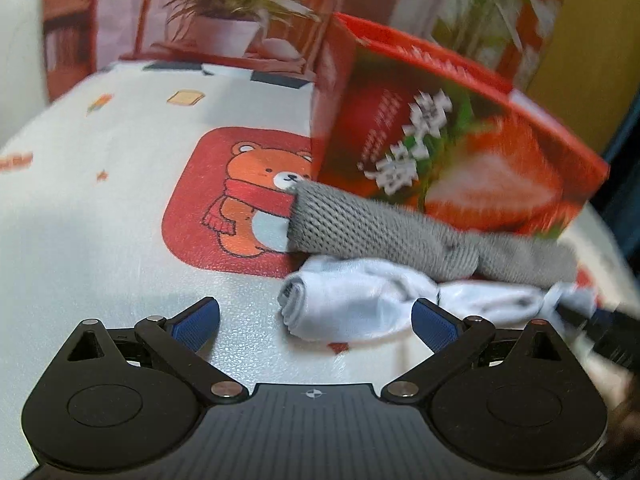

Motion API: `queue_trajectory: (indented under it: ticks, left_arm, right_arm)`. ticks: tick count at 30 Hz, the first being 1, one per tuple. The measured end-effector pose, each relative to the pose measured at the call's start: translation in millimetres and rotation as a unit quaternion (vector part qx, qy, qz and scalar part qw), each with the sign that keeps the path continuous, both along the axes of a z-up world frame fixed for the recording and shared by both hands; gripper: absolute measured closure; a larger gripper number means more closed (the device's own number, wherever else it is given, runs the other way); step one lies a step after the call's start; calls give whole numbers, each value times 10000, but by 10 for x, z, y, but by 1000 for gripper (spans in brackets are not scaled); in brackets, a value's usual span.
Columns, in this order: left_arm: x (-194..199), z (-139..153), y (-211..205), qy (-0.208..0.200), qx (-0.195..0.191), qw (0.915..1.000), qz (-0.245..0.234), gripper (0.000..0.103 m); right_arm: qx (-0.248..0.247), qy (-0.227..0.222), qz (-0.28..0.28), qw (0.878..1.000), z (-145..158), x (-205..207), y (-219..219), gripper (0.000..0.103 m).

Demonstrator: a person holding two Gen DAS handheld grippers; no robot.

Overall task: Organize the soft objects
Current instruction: 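Grasp the white gloves with the left tool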

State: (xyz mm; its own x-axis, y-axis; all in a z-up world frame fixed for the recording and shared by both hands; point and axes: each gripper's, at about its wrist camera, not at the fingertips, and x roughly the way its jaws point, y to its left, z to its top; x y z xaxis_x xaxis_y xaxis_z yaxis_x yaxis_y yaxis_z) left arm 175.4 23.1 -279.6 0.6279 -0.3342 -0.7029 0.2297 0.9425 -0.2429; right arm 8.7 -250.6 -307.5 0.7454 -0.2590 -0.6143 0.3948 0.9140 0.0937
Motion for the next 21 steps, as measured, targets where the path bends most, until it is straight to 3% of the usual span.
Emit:
queue_trajectory:
  ticks: [2,6,8,11,13,16,21]
  left_arm:
    - [12,6,43,43,-172,9998,34,5]
    - [8,12,-32,-56,-20,9998,-164,21]
    - [11,17,-52,-69,-24,9995,-311,52]
    - [20,25,-22,-34,-131,9993,-345,72]
    - [-6,44,14,-70,-315,9986,-411,81]
    - [-53,123,13,-227,-293,9979,-527,82]
    - [-163,464,29,-794,-323,9937,-727,83]
  right_arm:
    - [0,-1,-1,10000,0,-1,0,64]
    - [-2,4,0,10000,1,-3,1,64]
    - [4,19,1,10000,4,0,1,64]
    - [44,73,13,10000,22,5,6,65]
    - [87,88,68,9999,47,-3,22,70]
    - [82,47,220,9997,122,-12,66,79]
    - [-66,-284,374,9989,366,-61,129,82]
